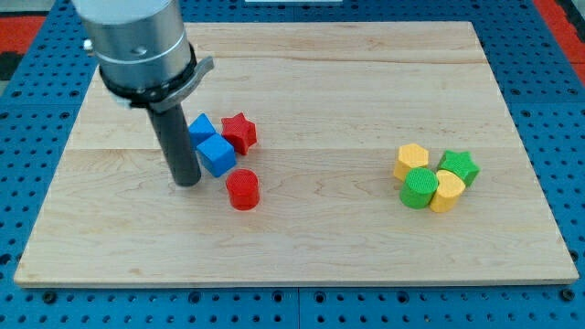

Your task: Push the red circle closer to the blue triangle and blue cube

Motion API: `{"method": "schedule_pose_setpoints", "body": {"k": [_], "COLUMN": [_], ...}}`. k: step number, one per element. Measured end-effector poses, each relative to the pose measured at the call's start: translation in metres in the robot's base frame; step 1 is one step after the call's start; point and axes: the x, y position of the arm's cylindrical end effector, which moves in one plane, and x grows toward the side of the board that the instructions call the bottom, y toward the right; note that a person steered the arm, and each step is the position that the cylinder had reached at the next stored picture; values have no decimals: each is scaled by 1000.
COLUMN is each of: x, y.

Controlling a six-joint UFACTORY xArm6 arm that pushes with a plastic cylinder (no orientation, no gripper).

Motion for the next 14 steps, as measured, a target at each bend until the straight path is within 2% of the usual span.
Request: {"method": "schedule_pose_setpoints", "body": {"k": [1, 3, 6, 9, 13, 14], "x": [37, 42, -4, -19, -90, -97], "y": [-7, 74, 88, 105, 18, -2]}}
